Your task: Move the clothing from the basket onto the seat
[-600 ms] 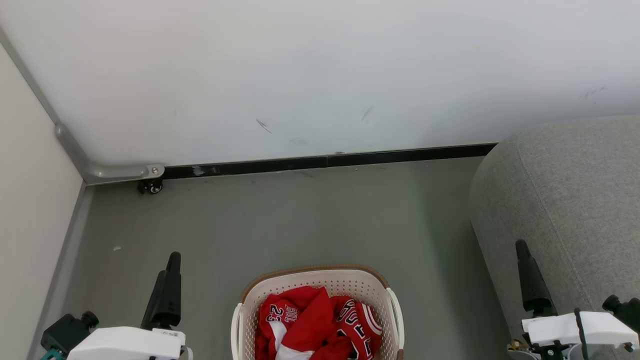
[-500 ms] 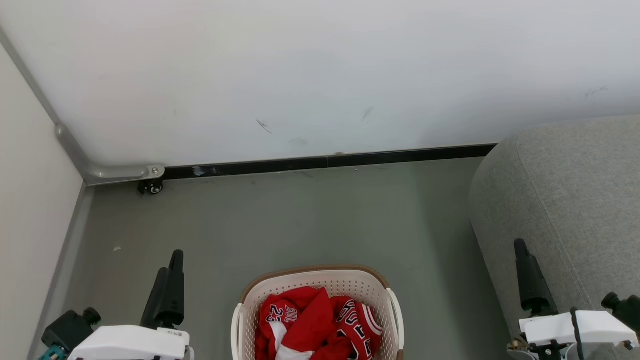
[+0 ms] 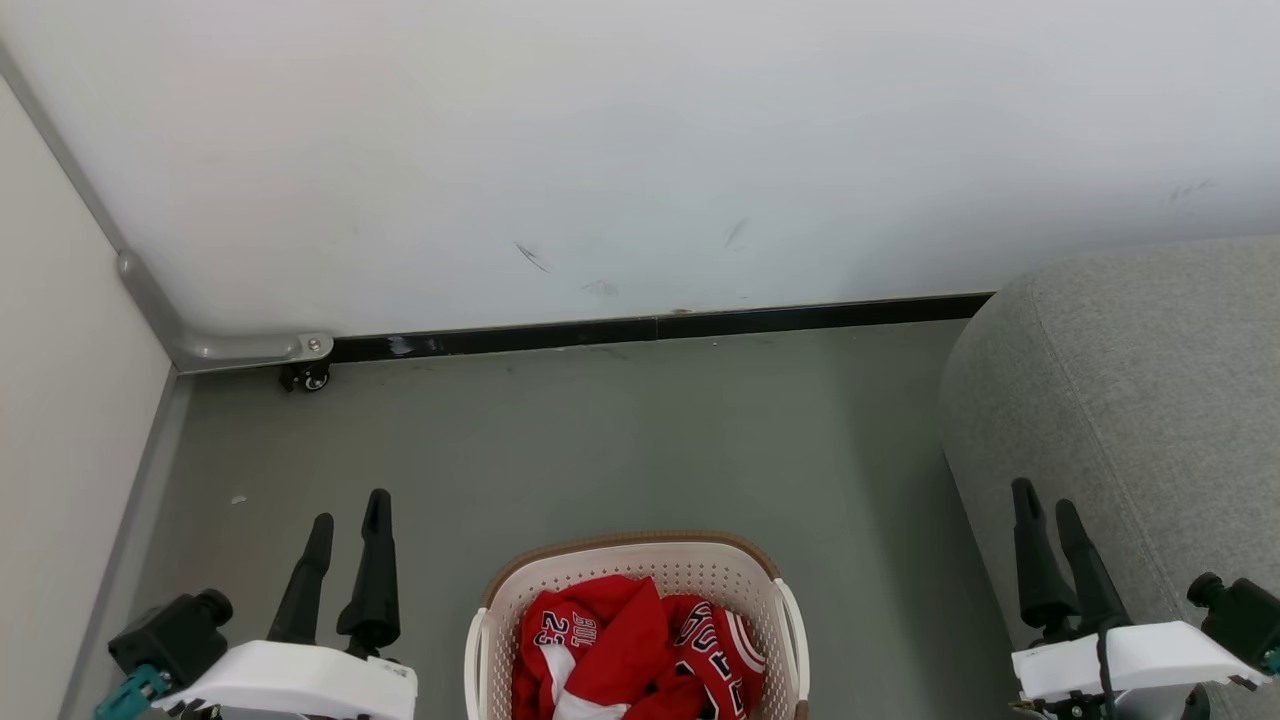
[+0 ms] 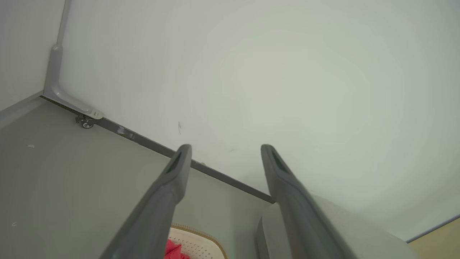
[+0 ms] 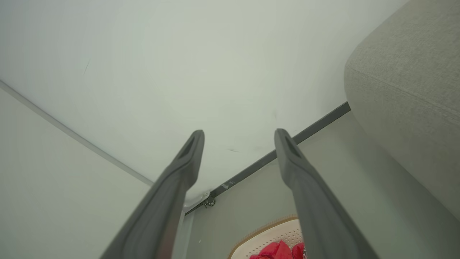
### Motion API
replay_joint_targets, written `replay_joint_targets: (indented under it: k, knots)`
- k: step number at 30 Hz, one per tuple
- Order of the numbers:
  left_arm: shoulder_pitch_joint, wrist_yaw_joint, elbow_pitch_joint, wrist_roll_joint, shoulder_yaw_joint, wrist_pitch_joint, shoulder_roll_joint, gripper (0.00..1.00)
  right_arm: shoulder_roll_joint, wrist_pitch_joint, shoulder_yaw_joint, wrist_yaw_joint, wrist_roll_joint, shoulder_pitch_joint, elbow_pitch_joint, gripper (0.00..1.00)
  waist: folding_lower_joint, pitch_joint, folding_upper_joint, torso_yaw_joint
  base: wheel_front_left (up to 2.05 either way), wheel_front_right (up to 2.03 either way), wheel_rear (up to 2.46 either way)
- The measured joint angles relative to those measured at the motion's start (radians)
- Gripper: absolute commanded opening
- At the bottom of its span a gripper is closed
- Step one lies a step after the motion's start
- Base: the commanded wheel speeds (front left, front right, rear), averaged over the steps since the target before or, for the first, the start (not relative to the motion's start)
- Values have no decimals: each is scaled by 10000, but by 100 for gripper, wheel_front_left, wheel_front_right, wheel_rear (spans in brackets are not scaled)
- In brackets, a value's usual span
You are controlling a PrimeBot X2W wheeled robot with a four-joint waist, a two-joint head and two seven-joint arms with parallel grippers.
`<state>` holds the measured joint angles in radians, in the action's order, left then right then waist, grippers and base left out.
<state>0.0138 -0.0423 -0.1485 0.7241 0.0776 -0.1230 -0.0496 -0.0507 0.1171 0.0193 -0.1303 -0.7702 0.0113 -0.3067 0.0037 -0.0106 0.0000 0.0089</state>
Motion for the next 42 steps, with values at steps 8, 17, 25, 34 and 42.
replay_joint_targets:
  k: [8, 17, 25, 34, 42]
  knots:
    - [-111, 247, 155, -1749, 412, -278, -77, 100, 56, 297, 6, 0, 1371, -3, -113, 100, -22, 0, 0, 17, 0, 0, 0]
    - [-261, 541, 211, -3312, 725, -591, -81, 100, 82, 502, 4, -2, 2773, -5, -222, 100, -28, -4, 0, 38, 0, 0, 0]
    - [-407, 769, 165, -4518, 938, -872, -96, 100, 84, 512, 8, -2, 3994, -7, -395, 100, -29, 13, 0, 36, 0, 0, 0]
    - [-453, 957, 21, -5701, 1174, -1131, -105, 100, 82, 600, -38, -2, 5133, -9, -506, 100, -30, 32, 0, 26, 0, 0, 0]
    - [-517, 1141, -265, -6155, 1172, -1285, -105, 100, 82, 604, -192, -2, 5440, -6, -566, 100, -31, 60, 0, 23, 0, 0, 0]
